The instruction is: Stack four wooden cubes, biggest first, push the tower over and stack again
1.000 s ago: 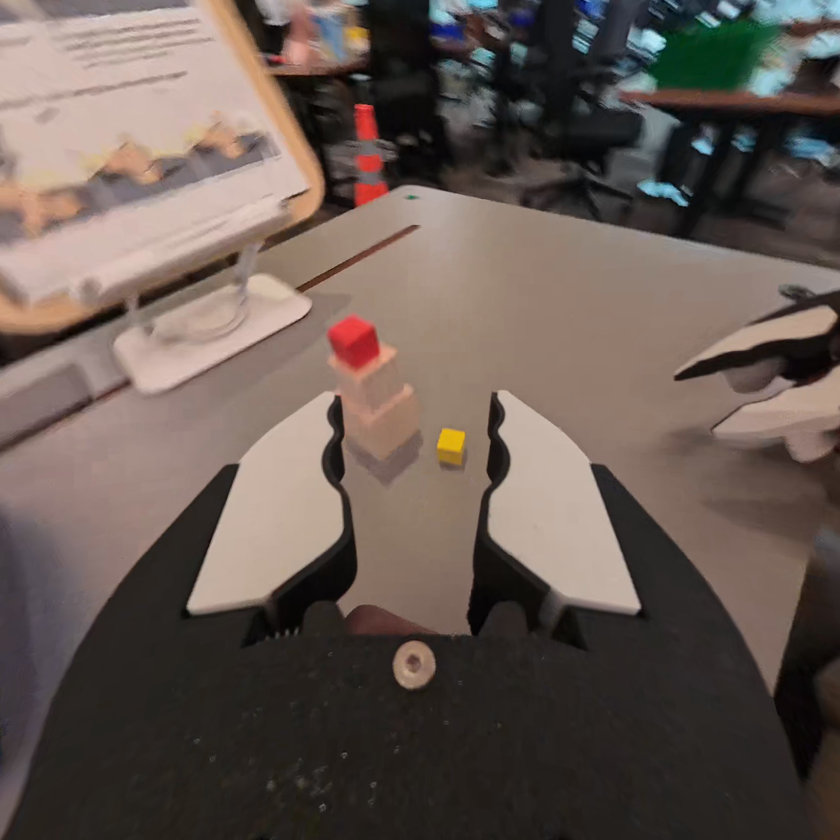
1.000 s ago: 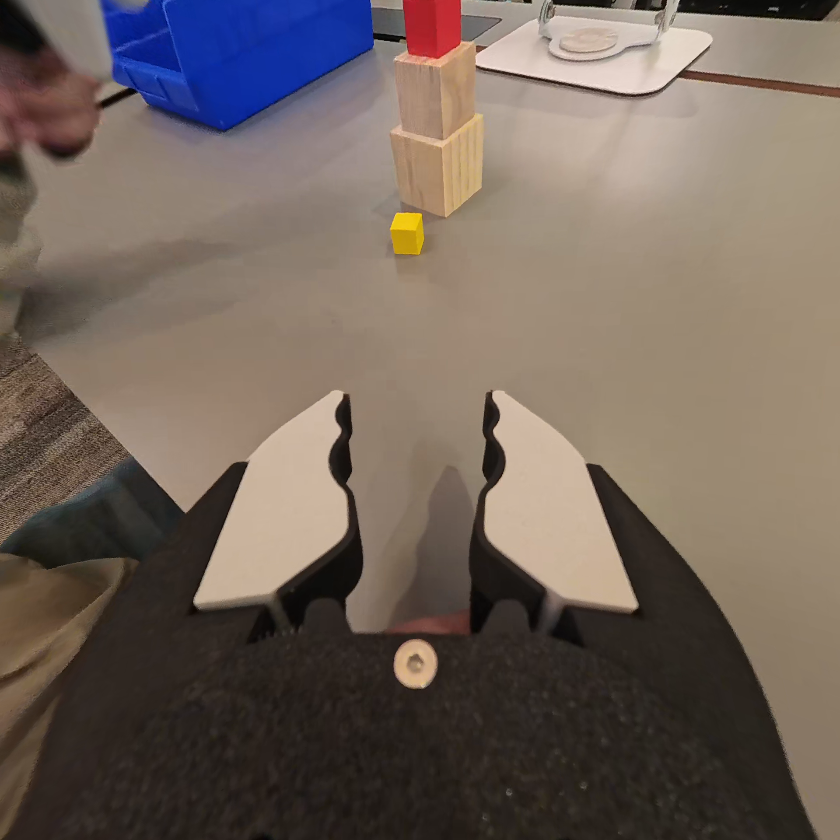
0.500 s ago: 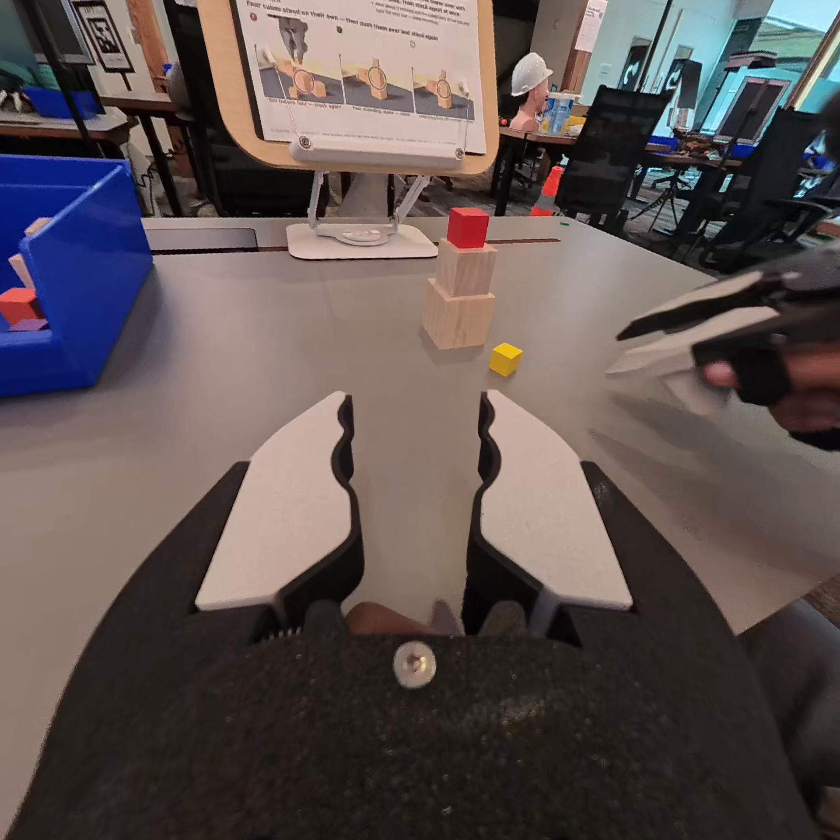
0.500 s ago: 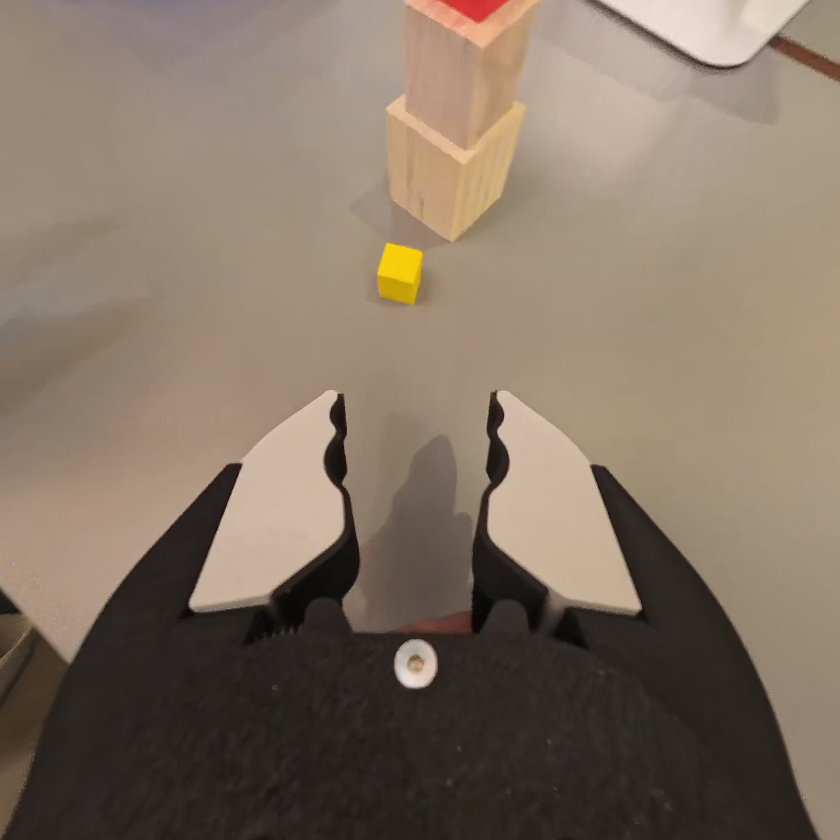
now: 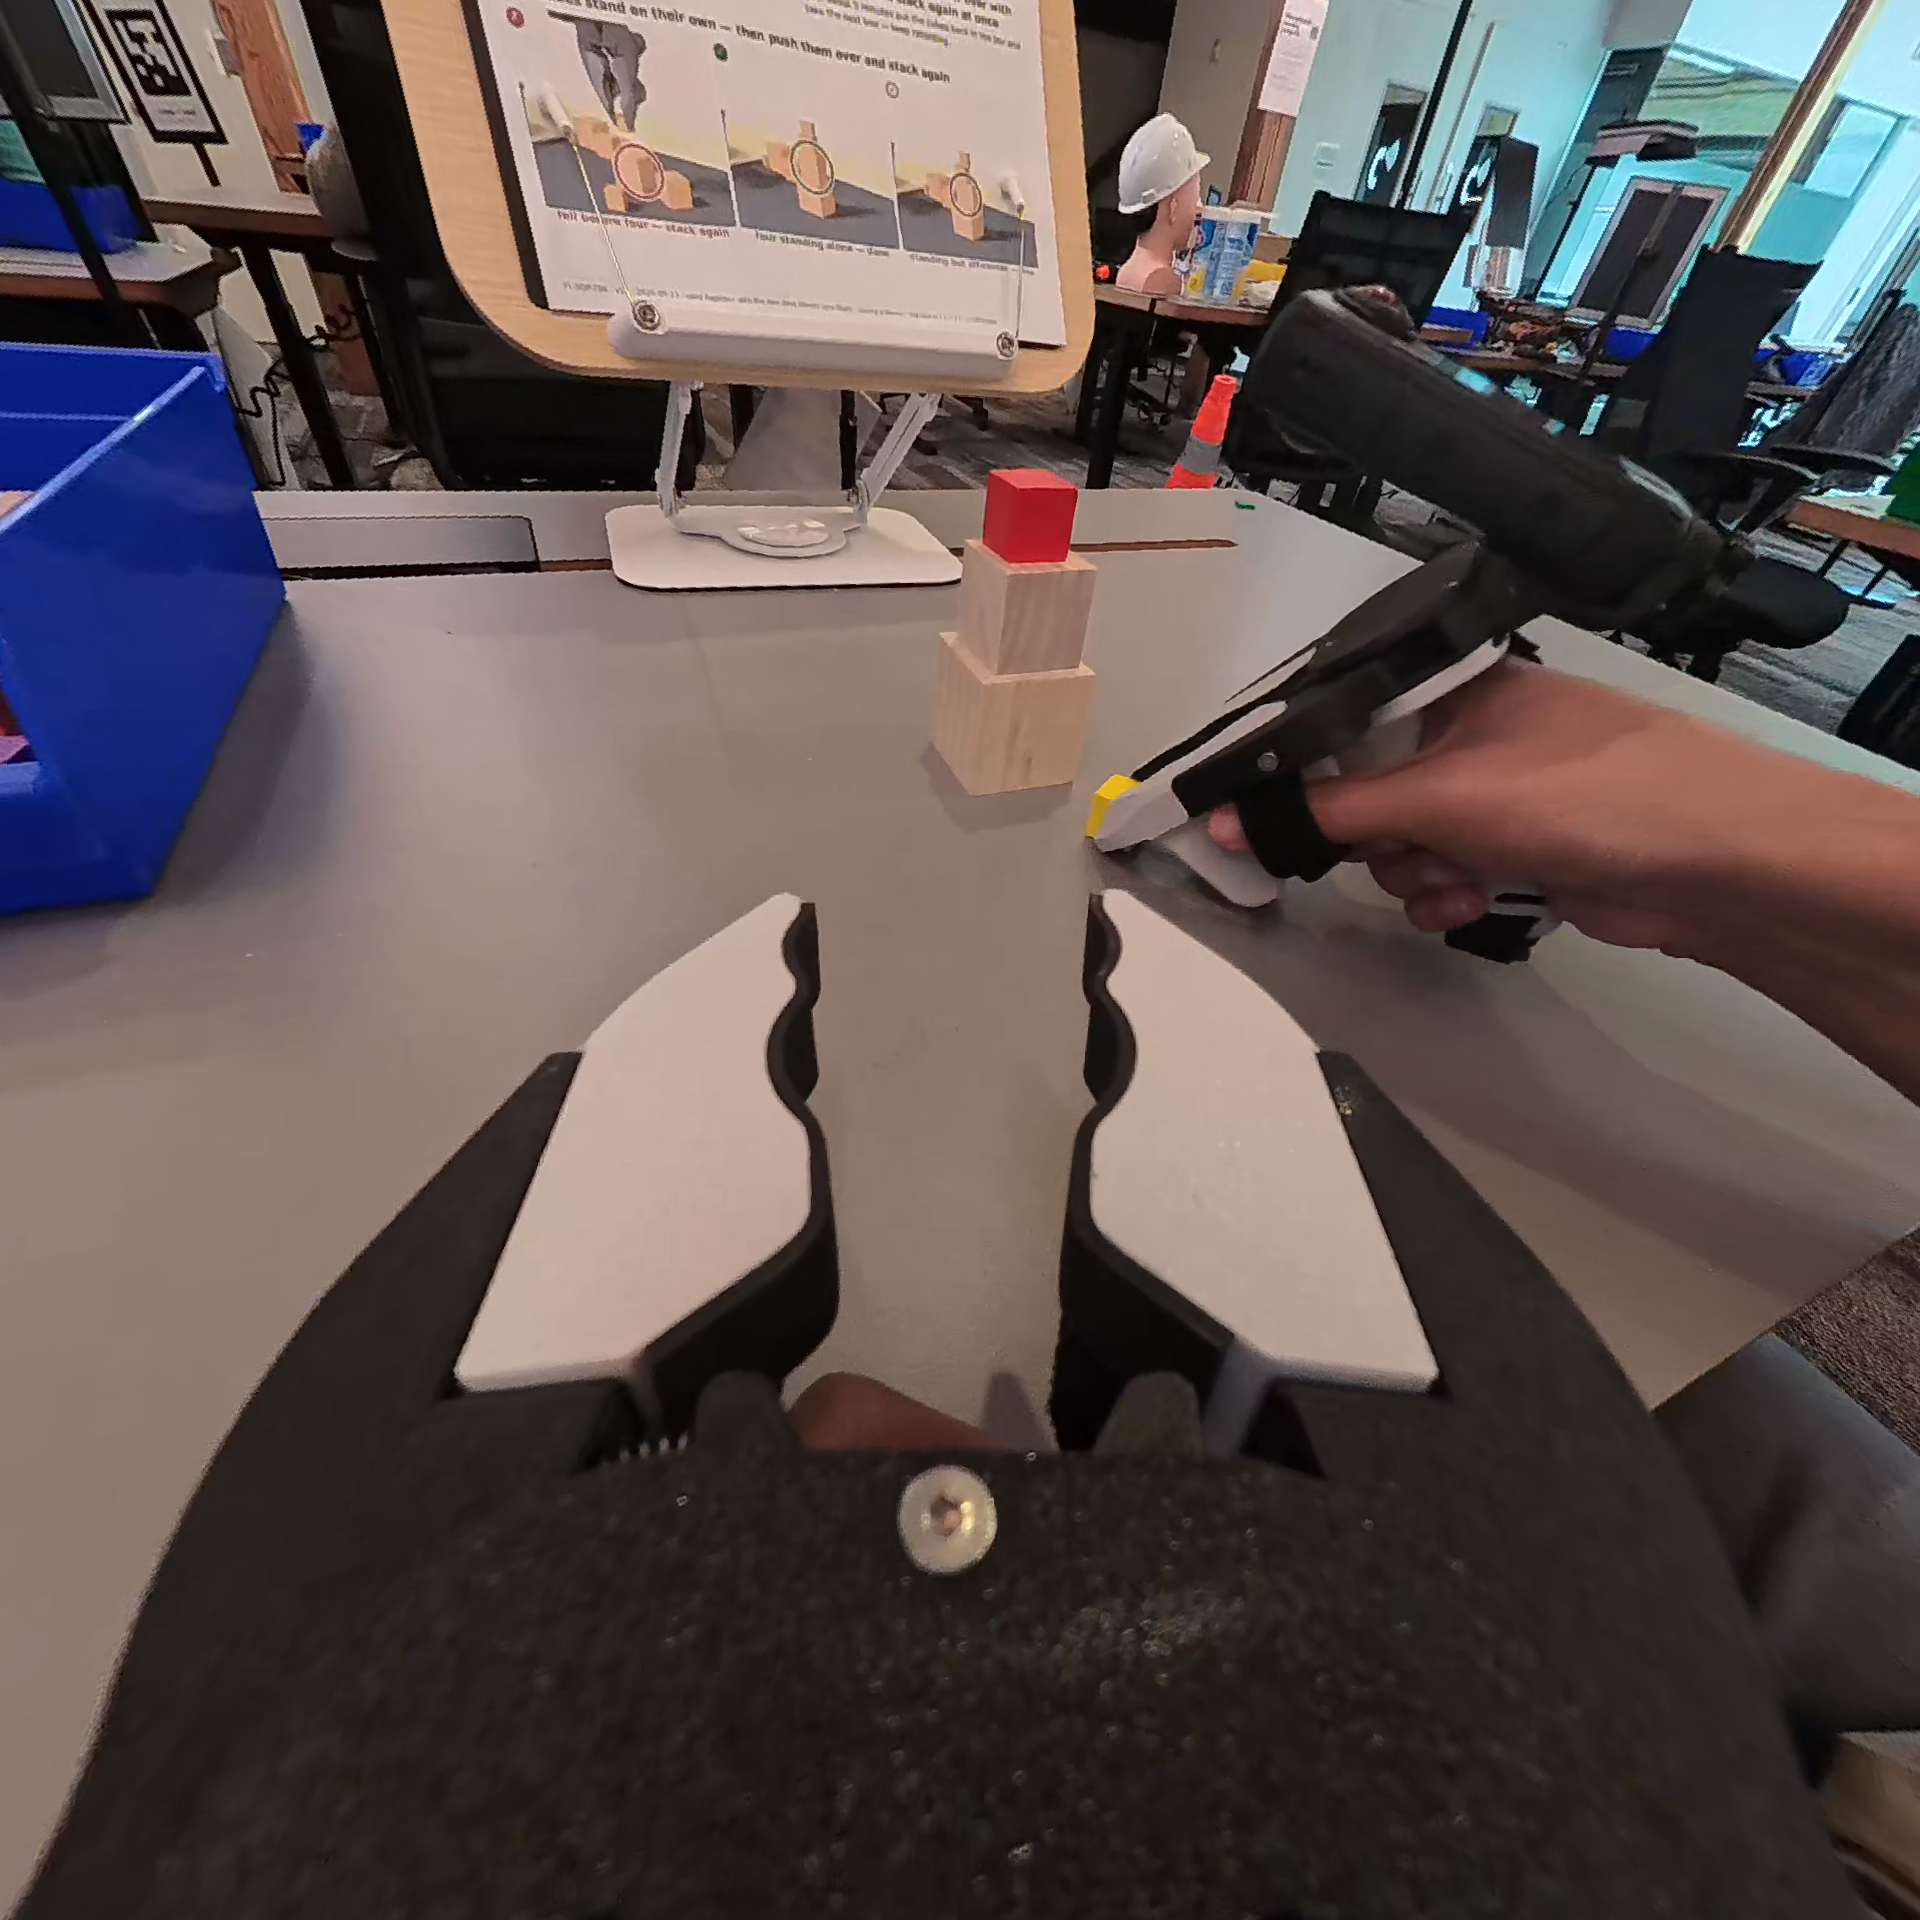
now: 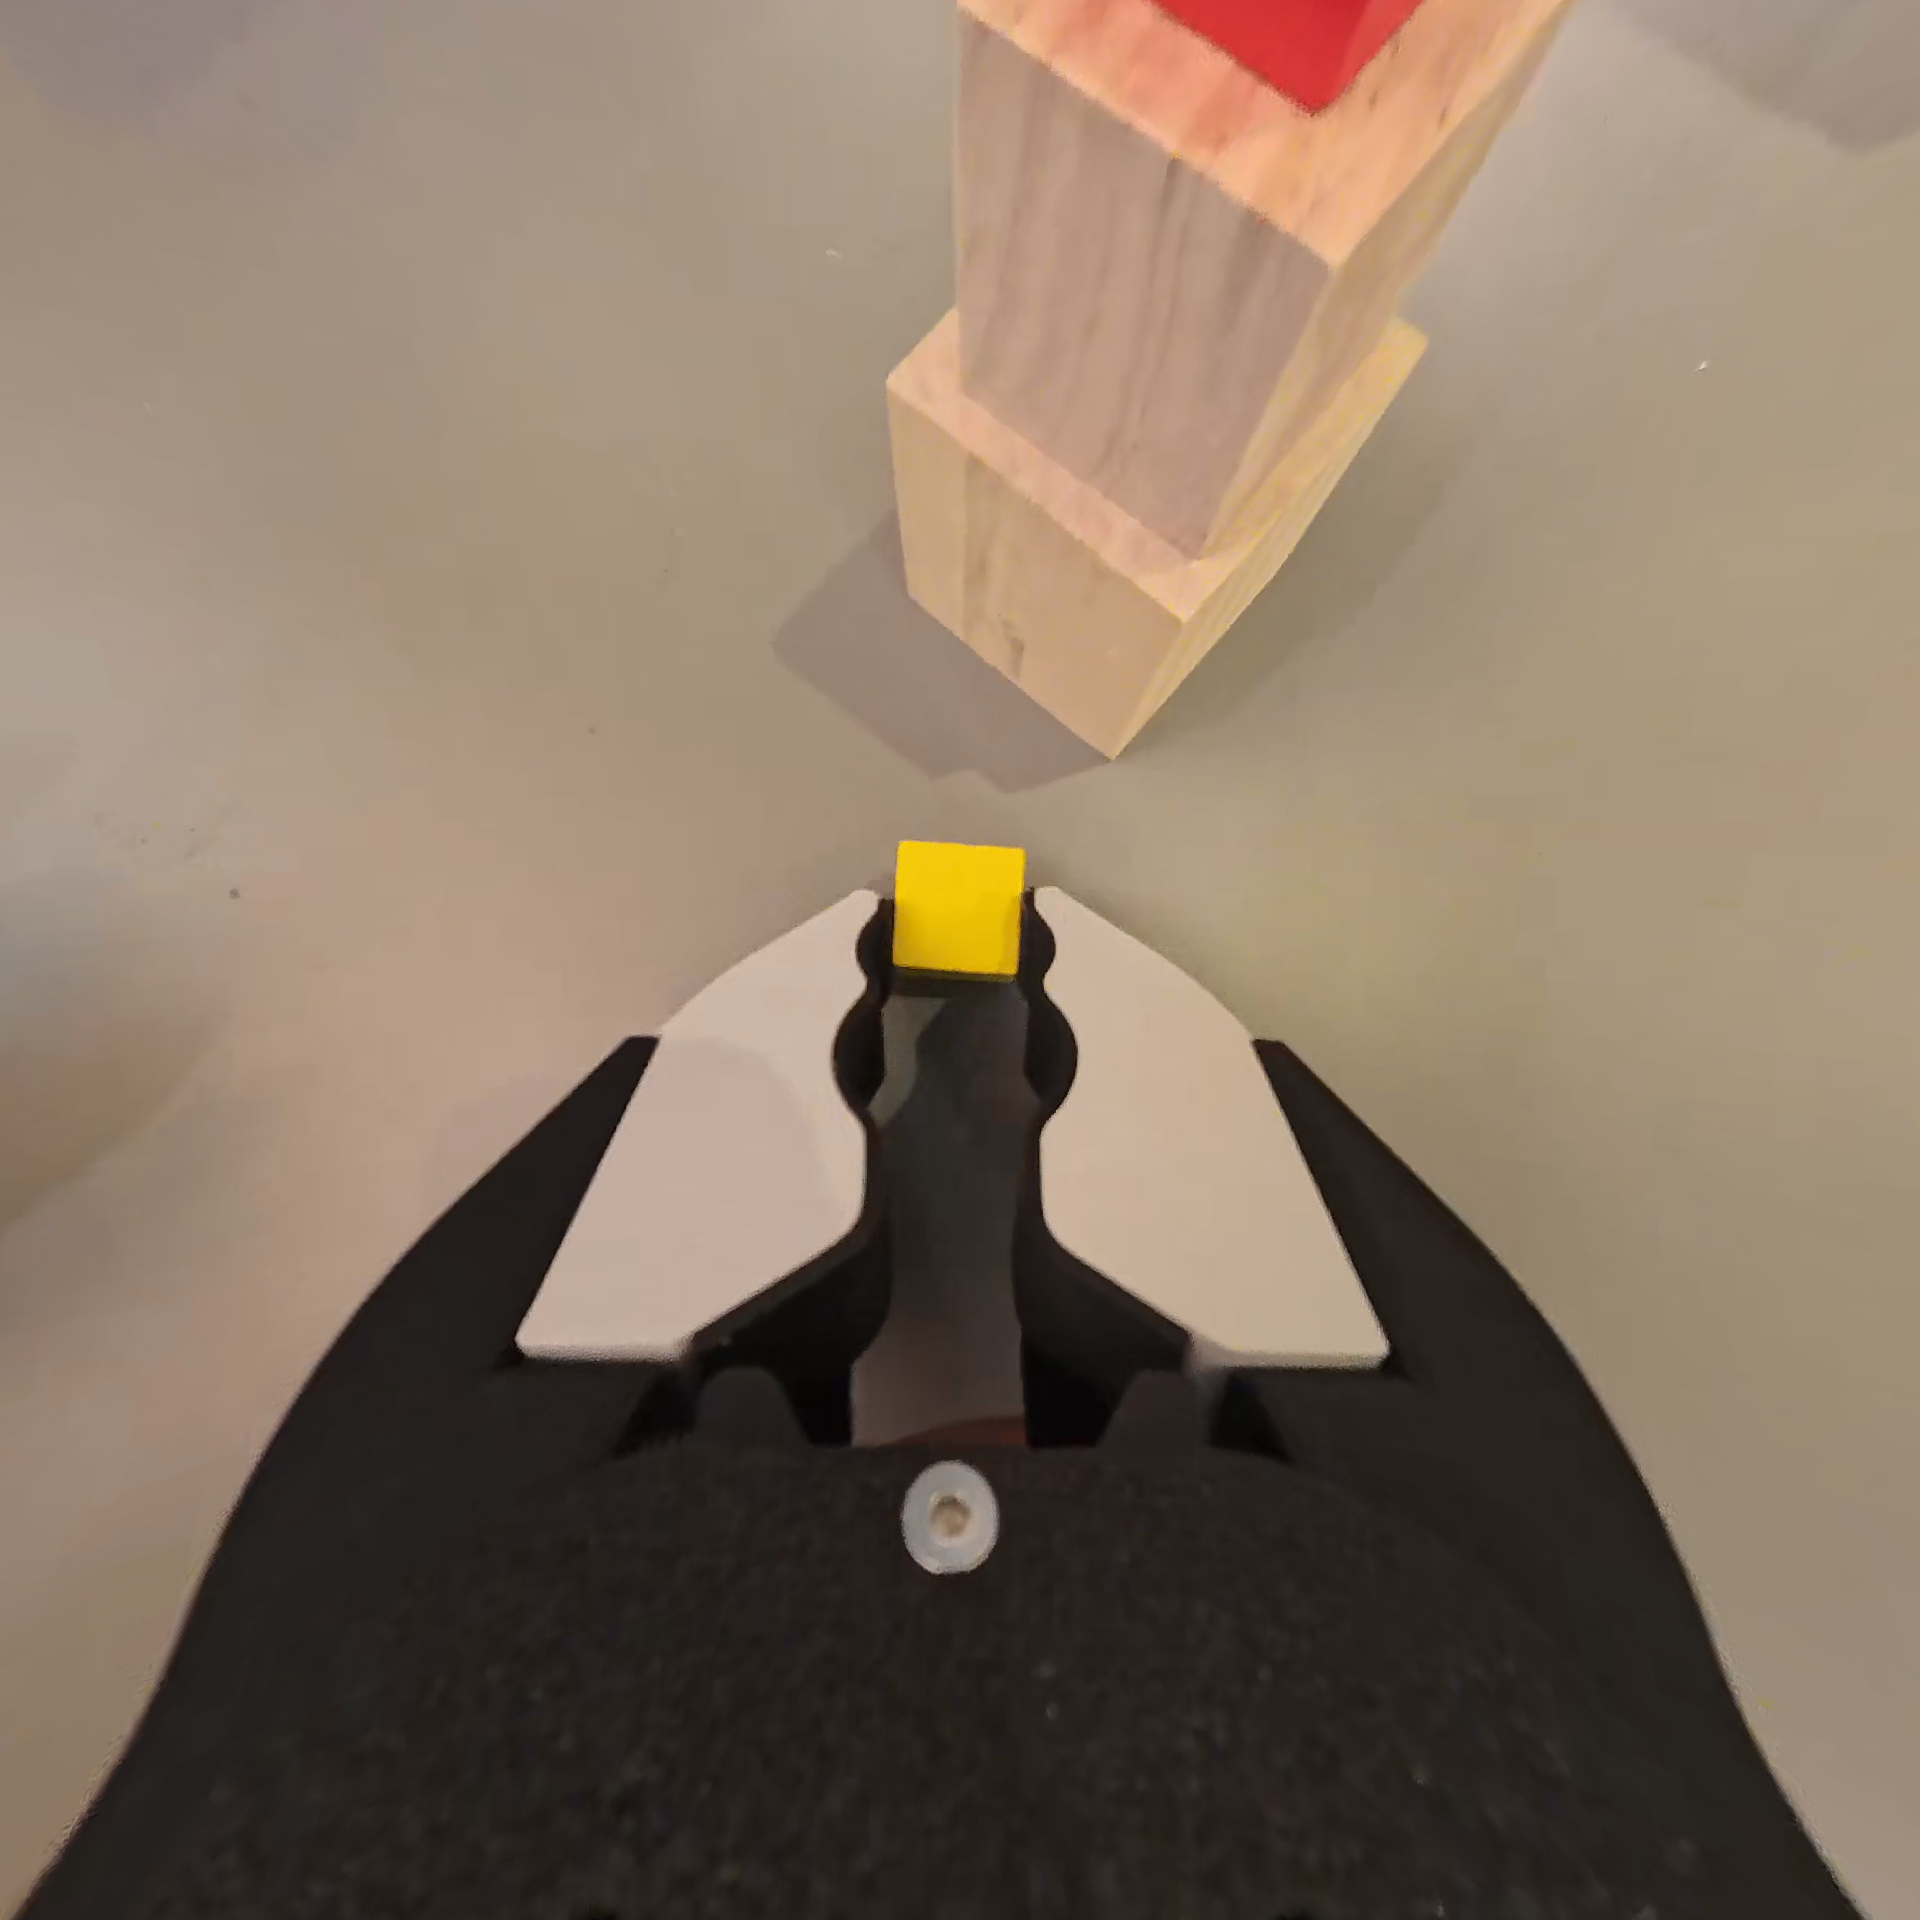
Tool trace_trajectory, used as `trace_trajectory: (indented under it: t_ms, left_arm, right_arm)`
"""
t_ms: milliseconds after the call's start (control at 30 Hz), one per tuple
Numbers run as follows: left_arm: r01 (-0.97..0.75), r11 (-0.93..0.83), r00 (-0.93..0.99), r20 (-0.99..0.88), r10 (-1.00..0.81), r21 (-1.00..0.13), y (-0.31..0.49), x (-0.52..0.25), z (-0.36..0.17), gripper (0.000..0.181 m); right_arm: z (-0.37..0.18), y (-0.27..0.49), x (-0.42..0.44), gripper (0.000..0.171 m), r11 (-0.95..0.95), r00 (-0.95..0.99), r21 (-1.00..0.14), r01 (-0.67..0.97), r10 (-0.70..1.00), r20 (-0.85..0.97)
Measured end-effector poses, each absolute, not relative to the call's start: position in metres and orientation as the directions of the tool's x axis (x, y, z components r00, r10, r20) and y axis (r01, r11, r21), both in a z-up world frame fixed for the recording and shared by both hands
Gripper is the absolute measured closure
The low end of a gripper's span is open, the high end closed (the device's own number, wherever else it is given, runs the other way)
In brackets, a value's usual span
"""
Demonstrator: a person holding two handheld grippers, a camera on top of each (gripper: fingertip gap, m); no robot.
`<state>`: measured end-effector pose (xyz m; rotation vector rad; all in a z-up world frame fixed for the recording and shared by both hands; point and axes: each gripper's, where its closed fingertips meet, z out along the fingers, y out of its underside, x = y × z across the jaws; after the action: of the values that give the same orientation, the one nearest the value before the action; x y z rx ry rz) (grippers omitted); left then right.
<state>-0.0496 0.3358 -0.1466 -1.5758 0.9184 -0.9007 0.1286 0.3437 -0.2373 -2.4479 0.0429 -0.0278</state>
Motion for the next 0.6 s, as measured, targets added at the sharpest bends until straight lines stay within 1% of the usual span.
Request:
trace_trajectory:
  t_ms: [67,133,200,267,300,367,433,467,533,600]
  left_arm:
    - [-0.11,-0.152,0.409,0.095,-0.907,-0.982,0.334,-0.049,-0.146,0.133]
    - [-0.107,-0.152,0.4,0.098,-0.911,-0.983,0.334,-0.049,-0.146,0.134]
    - [-0.104,-0.155,0.4,0.101,-0.911,-0.982,0.335,-0.049,-0.145,0.134]
    - [-0.106,-0.16,0.397,0.106,-0.912,-0.982,0.336,-0.048,-0.144,0.135]
    - [-0.106,-0.161,0.394,0.107,-0.913,-0.981,0.336,-0.047,-0.144,0.135]
    - [-0.105,-0.149,0.391,0.097,-0.915,-0.983,0.335,-0.046,-0.142,0.135]
    - [-0.106,-0.128,0.388,0.078,-0.918,-0.986,0.333,-0.046,-0.14,0.135]
    - [-0.106,-0.121,0.389,0.071,-0.919,-0.987,0.333,-0.046,-0.14,0.135]
    - [-0.105,-0.114,0.38,0.066,-0.923,-0.988,0.329,-0.045,-0.14,0.136]
    - [-0.122,-0.093,0.378,0.04,-0.925,-0.988,0.327,-0.044,-0.141,0.136]
  right_arm:
    - [-0.23,0.341,0.128,0.149,-0.753,0.999,-0.658,0.024,-0.002,0.039]
    - [-0.21,0.337,0.123,0.149,-0.71,0.997,-0.7,0.074,0.05,0.055]
    - [-0.177,0.337,0.12,0.149,-0.639,0.988,-0.754,0.153,0.121,0.098]
    - [-0.137,0.343,0.128,0.149,-0.583,0.971,-0.777,0.237,0.176,0.164]
    - [-0.118,0.349,0.129,0.149,-0.55,0.955,-0.784,0.288,0.23,0.189]
    - [-0.092,0.362,0.133,0.149,-0.518,0.899,-0.747,0.417,0.355,0.257]
    - [-0.089,0.376,0.133,0.149,-0.463,0.786,-0.67,0.58,0.536,0.31]
    - [-0.093,0.383,0.136,0.149,-0.444,0.739,-0.641,0.626,0.601,0.305]
    - [-0.101,0.395,0.141,0.149,-0.459,0.708,-0.63,0.627,0.673,0.214]
    - [-0.106,0.403,0.146,0.149,-0.473,0.689,-0.617,0.629,0.707,0.16]
